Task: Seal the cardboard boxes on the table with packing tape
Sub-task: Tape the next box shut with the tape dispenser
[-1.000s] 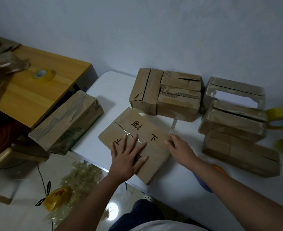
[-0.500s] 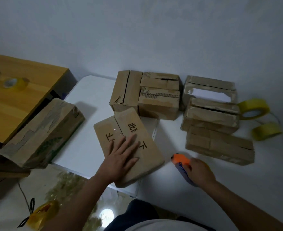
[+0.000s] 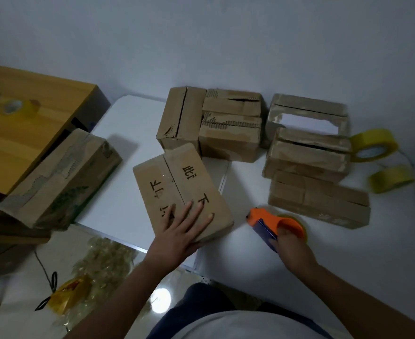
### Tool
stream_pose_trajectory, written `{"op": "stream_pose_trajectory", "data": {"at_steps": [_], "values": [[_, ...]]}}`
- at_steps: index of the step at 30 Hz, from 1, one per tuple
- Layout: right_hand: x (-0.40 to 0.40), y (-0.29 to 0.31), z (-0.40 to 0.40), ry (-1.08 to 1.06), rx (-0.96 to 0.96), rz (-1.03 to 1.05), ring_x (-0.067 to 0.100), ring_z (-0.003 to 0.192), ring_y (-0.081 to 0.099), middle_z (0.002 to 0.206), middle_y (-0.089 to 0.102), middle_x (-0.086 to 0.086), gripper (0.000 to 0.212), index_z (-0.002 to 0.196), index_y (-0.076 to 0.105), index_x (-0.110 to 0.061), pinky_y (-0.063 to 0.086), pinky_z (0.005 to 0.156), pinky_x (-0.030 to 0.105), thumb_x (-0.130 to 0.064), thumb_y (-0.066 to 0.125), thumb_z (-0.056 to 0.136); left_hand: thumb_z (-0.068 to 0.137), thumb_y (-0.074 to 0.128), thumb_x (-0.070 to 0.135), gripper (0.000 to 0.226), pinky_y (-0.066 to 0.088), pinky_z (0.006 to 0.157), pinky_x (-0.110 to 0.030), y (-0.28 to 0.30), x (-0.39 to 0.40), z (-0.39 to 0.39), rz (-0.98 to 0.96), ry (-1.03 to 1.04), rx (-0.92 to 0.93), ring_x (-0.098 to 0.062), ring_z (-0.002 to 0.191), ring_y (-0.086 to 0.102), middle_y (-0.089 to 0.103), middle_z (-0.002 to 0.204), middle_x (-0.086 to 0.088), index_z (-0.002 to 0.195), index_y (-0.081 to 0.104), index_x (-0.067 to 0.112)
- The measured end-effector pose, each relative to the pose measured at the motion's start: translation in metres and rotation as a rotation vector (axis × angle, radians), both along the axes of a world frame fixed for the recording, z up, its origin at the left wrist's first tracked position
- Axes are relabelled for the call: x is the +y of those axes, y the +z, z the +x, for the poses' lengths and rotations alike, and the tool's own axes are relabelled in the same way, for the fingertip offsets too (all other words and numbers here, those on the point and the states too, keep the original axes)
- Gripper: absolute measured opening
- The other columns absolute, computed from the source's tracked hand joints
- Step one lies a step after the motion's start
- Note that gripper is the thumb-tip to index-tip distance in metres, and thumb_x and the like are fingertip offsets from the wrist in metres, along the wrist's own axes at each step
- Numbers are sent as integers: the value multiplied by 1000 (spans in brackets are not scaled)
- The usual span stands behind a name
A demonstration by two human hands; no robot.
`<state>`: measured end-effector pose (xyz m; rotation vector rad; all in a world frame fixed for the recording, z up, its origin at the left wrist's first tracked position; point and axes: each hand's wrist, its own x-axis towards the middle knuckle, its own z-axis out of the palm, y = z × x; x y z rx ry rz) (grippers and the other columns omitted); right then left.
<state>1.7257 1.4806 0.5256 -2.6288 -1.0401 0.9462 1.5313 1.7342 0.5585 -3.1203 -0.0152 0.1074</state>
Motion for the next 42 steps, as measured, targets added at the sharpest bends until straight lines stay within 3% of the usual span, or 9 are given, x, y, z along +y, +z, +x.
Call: {"op": "stream_pose_trajectory", "data": {"at_steps": [3,5,6,13,16,18,23,32,42], "values": [[3,-39,30,193,156,342,13,72,59,89,57,-3,39,87,55,-16,54,62,33,-37,28,106,98,35,59,69,21,115,-59,-2,12,5,31,-105,15,-27,152,14,14,166,-3,158,15,31],[-15,-6,20,-42,10,180,23,108,59,122,58,5,37,118,59,-16,49,87,35,-30,27,105,98,37,59,68,20,115,-58,1,22,12,45,-189,32,-27,151,16,15,165,-1,158,17,32],[-23,11,12,-154,-107,174,24,110,58,124,58,8,33,126,56,-13,45,87,30,-25,34,104,98,36,59,67,20,114,-57,3,27,16,45,-216,43,-27,151,18,16,165,0,158,18,33],[-10,77,29,-406,100,363,14,85,61,101,64,3,23,115,54,-13,48,69,29,-27,39,104,96,31,61,68,16,120,-50,14,21,40,-127,-73,71,-17,153,7,9,166,10,157,11,39],[-9,102,33,-397,130,406,12,82,62,96,64,1,23,108,53,-14,44,60,22,-32,40,103,97,46,57,60,30,115,-31,41,-9,53,-617,213,-52,-7,145,26,29,158,16,151,35,35],[-6,112,34,-375,130,423,9,78,62,91,64,-1,25,103,53,-15,42,58,19,-36,41,102,98,53,43,34,43,97,-19,67,-30,66,-1044,537,-94,-6,127,49,53,133,22,132,56,37],[-5,126,25,-281,68,459,1,72,61,83,64,-7,25,95,55,-18,42,56,15,-41,45,99,105,43,32,33,51,100,-42,94,-50,91,-1729,918,111,-26,110,66,73,110,-11,112,70,14],[-7,134,18,-247,92,453,5,82,63,95,66,-4,25,97,54,-18,52,67,21,-43,47,98,99,54,22,21,53,70,-25,90,-51,95,-1825,958,167,-18,85,62,69,89,-10,98,69,7],[0,135,13,-277,71,472,0,78,61,90,64,-8,32,93,53,-22,43,60,11,-51,43,96,102,48,15,25,56,71,-26,89,-59,88,-1715,909,140,-20,88,69,73,96,-15,105,69,2]]}}
